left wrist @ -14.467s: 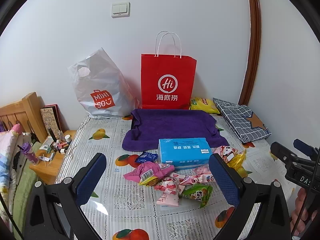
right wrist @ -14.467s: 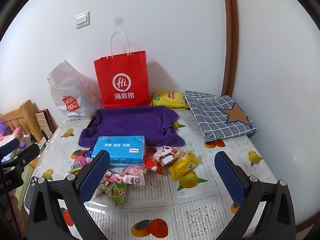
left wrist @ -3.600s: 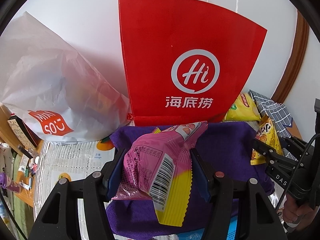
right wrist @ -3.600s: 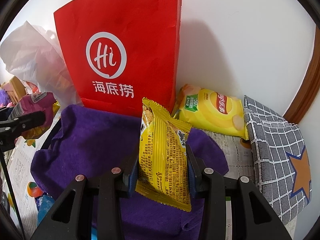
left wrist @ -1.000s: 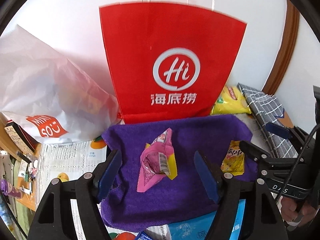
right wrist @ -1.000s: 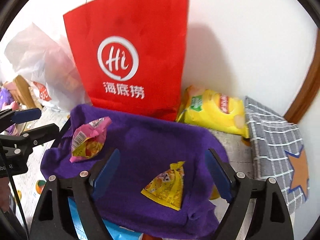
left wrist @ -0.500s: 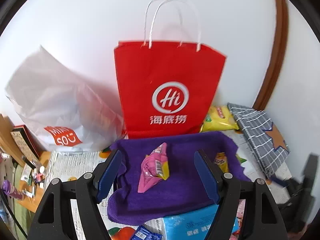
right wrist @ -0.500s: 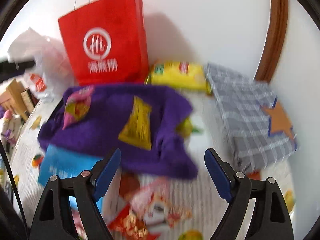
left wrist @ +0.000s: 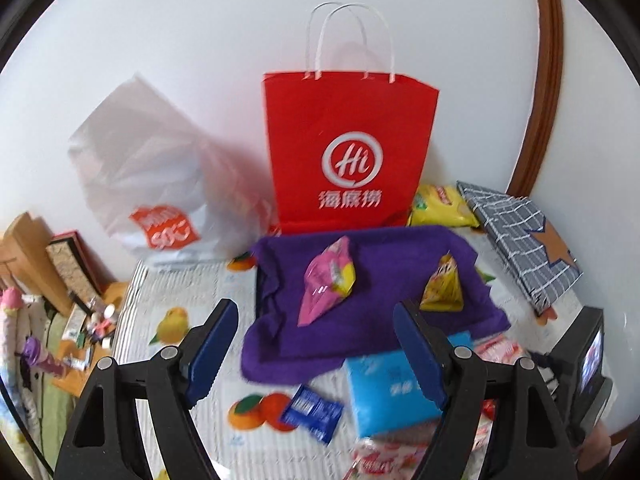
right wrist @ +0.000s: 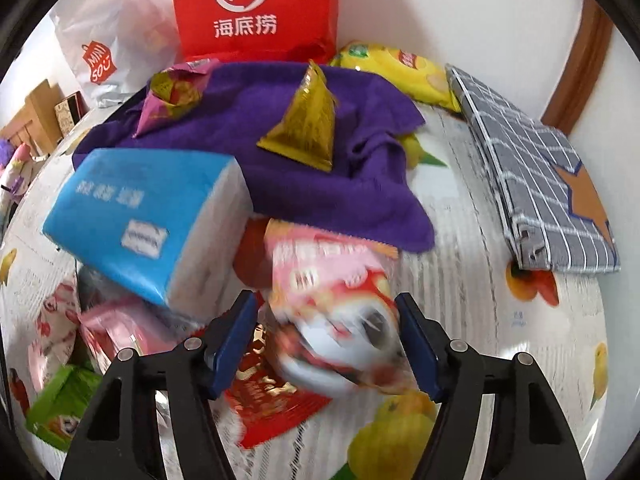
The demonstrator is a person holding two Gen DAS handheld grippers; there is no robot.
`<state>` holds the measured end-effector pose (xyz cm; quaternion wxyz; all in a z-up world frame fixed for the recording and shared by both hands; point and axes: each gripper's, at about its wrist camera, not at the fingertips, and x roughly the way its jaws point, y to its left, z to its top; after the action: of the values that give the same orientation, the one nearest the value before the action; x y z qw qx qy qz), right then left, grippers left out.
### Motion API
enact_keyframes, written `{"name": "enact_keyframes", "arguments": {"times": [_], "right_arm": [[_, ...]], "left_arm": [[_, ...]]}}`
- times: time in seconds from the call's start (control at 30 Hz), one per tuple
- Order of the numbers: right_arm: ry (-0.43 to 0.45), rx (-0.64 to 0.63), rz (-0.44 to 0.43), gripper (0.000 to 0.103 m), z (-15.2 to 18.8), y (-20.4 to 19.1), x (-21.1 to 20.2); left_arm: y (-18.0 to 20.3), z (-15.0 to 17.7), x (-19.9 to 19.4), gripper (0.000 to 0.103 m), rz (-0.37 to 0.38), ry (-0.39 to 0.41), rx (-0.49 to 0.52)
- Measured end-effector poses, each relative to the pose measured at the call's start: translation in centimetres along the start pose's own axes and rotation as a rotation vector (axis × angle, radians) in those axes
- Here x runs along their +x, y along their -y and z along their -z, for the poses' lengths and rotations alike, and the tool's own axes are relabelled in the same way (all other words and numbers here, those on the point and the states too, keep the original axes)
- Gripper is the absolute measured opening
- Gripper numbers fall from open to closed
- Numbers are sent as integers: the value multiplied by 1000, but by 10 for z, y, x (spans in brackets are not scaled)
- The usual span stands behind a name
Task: Organize snacks
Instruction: 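Move both tools back toward the remaining snacks, then grasp the white panda-print packet with the right tool while the left tool grasps the white-red packet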
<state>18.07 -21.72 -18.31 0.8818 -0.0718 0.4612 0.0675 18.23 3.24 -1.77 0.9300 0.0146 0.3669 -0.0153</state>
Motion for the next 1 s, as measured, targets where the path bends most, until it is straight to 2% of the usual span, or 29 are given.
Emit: {"name": "enact_keyframes", "arguments": {"times": [0.13, 0.27, 0.3, 0.33, 0.4, 0.6, 0.8, 1.0], "right_arm": [[12, 71, -33, 66, 2, 12, 5], [59, 71, -46, 63, -4, 10, 2], [58, 66, -48, 59, -5, 8, 3], [51, 59, -62, 50, -6, 7, 5], [46, 64, -65, 49, -6, 7, 6], [104, 104, -75, 48, 7, 11, -17], [146, 129, -78, 48, 28, 18, -47], [167, 137, -57, 48, 49, 22, -71]], "left_arm": [[-12, 24, 3, 79, -15, -37, -29], [-21, 46, 5, 79, -8, -74, -59], [-22, 50, 5, 78, -9, -80, -63], [-23, 55, 5, 78, -11, -86, -67], [-26, 66, 6, 79, -19, -102, -68], [-30, 93, 11, 78, -22, -151, -84], [-15, 115, 23, 78, 57, -208, -82], [15, 135, 36, 78, 106, -254, -24]]}}
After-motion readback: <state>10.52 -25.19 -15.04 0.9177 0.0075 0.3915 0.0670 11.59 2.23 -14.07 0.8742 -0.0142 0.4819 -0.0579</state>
